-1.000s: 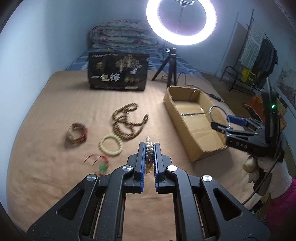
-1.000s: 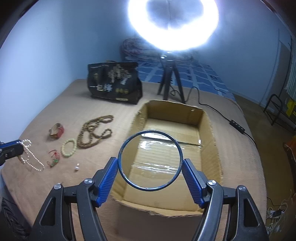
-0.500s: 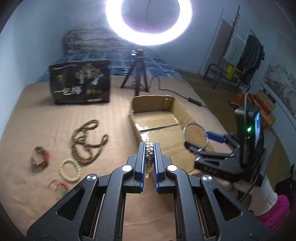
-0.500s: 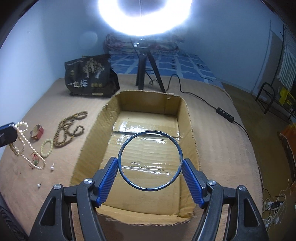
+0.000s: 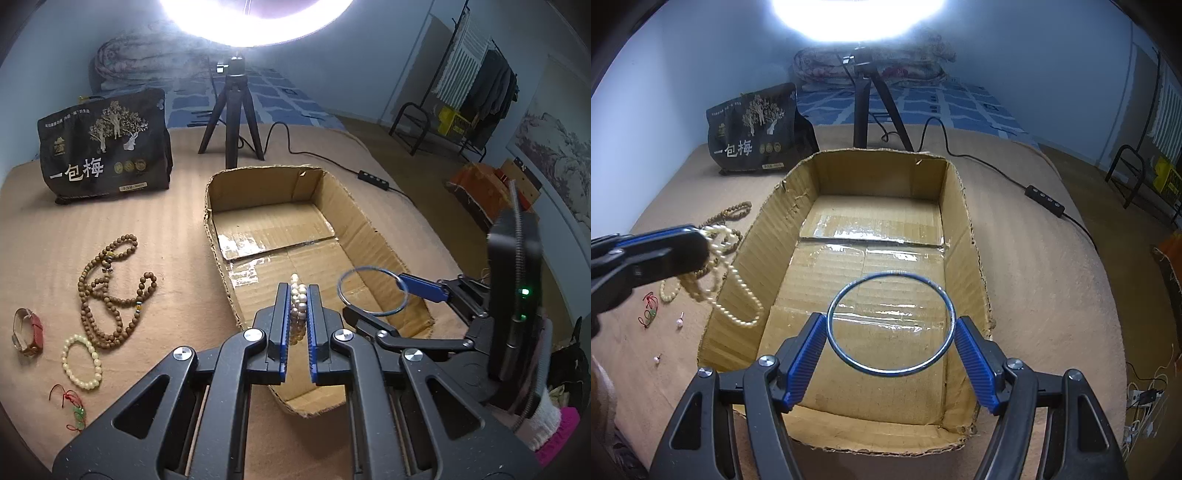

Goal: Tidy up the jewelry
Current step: 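Carry the pearl necklace and blue bangle over the cardboard box with both tools, then open the left tool to drop the pearls while the right tool releases the bangle into the box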

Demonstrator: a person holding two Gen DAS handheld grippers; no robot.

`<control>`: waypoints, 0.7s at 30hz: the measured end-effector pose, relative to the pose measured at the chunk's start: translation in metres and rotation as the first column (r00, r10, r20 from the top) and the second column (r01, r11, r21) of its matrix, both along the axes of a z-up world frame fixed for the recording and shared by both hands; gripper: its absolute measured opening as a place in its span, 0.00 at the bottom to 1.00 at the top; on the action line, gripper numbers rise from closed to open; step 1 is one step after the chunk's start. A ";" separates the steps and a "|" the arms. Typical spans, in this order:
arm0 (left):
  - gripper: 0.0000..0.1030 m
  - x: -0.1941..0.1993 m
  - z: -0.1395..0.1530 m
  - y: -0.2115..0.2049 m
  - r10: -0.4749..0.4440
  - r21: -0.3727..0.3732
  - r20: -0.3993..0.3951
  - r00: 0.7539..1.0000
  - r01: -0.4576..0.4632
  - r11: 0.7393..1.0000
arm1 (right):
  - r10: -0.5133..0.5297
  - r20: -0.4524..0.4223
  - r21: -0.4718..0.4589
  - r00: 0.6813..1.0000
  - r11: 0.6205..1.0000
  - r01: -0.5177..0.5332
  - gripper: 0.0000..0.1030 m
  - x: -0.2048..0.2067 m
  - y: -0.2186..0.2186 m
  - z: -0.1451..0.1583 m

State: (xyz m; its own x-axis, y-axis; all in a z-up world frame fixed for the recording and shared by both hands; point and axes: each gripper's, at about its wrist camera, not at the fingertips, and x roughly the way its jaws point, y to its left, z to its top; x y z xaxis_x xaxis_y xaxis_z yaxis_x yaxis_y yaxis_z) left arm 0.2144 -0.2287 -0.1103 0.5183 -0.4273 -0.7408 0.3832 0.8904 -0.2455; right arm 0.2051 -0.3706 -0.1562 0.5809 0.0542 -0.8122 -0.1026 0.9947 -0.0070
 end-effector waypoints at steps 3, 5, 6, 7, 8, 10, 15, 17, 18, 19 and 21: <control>0.11 0.003 -0.005 -0.002 0.003 0.015 -0.010 1.000 -0.003 1.000 | 0.001 -0.005 -0.012 1.000 1.000 -0.001 0.74 0.001 0.002 -0.003; 0.30 0.003 -0.006 0.000 0.011 0.020 -0.014 1.000 -0.011 1.000 | 0.003 -0.008 -0.023 1.000 1.000 -0.004 0.81 0.001 0.002 -0.004; 0.31 0.003 -0.006 0.001 0.013 0.020 -0.010 1.000 -0.013 1.000 | 0.002 -0.005 -0.030 1.000 1.000 -0.003 0.83 0.000 0.002 -0.004; 0.31 0.002 -0.005 0.002 0.015 0.024 -0.008 1.000 -0.015 1.000 | 0.005 -0.004 -0.032 1.000 0.999 -0.005 0.83 -0.001 0.002 -0.004; 0.31 0.003 -0.004 0.003 0.016 0.025 -0.006 1.000 -0.016 1.000 | 0.005 -0.005 -0.033 1.000 0.999 -0.005 0.83 -0.001 0.002 -0.003; 0.31 0.003 -0.002 0.007 0.025 0.022 -0.003 1.000 -0.024 0.999 | 0.003 -0.003 -0.032 1.000 0.999 -0.003 0.83 -0.002 0.002 -0.002; 0.31 -0.001 0.004 0.013 0.038 0.027 0.011 0.999 -0.038 0.999 | -0.006 0.010 -0.039 1.000 0.999 0.007 0.83 -0.005 0.002 0.006; 0.31 -0.004 0.007 0.017 0.042 0.034 0.019 0.999 -0.043 0.998 | -0.007 0.016 -0.038 1.000 0.999 0.008 0.83 -0.007 0.002 0.009; 0.31 -0.005 0.008 0.019 0.044 0.036 0.022 0.999 -0.045 0.998 | -0.006 0.019 -0.037 1.000 0.999 0.007 0.83 -0.009 0.003 0.011; 0.31 -0.005 0.009 0.022 0.047 0.040 0.028 0.998 -0.048 0.998 | -0.003 0.022 -0.038 1.000 0.999 0.004 0.83 -0.010 0.005 0.014; 0.31 -0.006 0.011 0.029 0.054 0.049 0.037 0.998 -0.056 0.997 | -0.001 0.028 -0.043 1.000 0.999 0.002 0.83 -0.011 0.009 0.017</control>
